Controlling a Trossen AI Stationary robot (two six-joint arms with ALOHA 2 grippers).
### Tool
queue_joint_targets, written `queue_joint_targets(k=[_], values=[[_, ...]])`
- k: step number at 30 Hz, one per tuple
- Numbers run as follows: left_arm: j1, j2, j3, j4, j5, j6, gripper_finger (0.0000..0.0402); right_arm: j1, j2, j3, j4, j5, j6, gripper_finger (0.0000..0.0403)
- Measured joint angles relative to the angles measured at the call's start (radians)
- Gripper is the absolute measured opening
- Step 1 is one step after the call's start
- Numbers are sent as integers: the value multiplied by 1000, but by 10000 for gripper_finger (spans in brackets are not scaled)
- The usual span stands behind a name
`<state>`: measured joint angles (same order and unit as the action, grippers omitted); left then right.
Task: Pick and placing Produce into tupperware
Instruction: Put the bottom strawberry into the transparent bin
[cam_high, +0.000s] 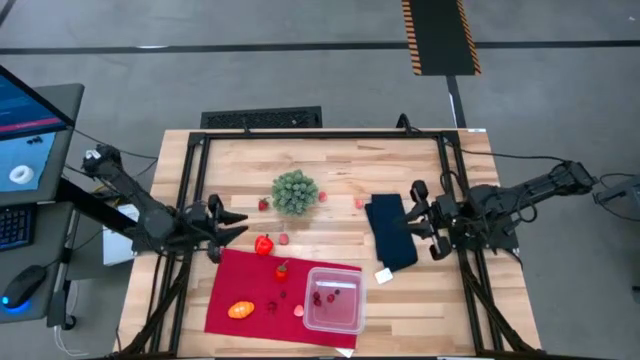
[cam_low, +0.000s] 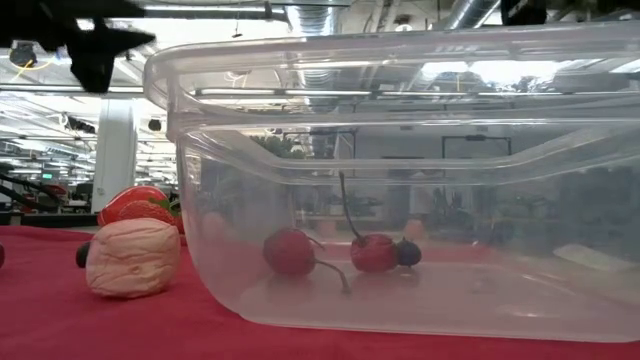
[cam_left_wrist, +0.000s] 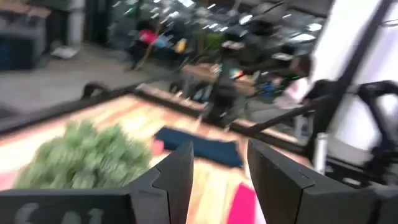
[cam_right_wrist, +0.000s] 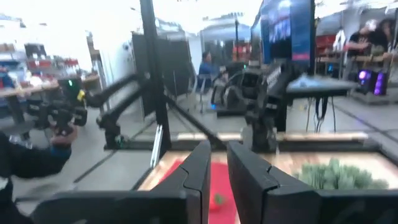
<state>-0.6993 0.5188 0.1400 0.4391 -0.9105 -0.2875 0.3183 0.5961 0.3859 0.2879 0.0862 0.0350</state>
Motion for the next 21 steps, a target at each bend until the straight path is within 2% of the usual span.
queue_joint_targets(k=[2, 6, 9, 21], values=[[23, 48, 7, -34, 1, -88, 142, 0, 1, 0, -48, 0, 38, 77], [51, 172, 36, -98, 77, -251, 142, 0, 14, 0, -102, 0, 118, 77], [56, 281, 59, -86, 133, -293, 142, 3, 33, 0, -97, -1, 124, 77], [55, 656, 230, -86, 198, -483, 142, 0, 110, 0, -97, -3, 127, 77]])
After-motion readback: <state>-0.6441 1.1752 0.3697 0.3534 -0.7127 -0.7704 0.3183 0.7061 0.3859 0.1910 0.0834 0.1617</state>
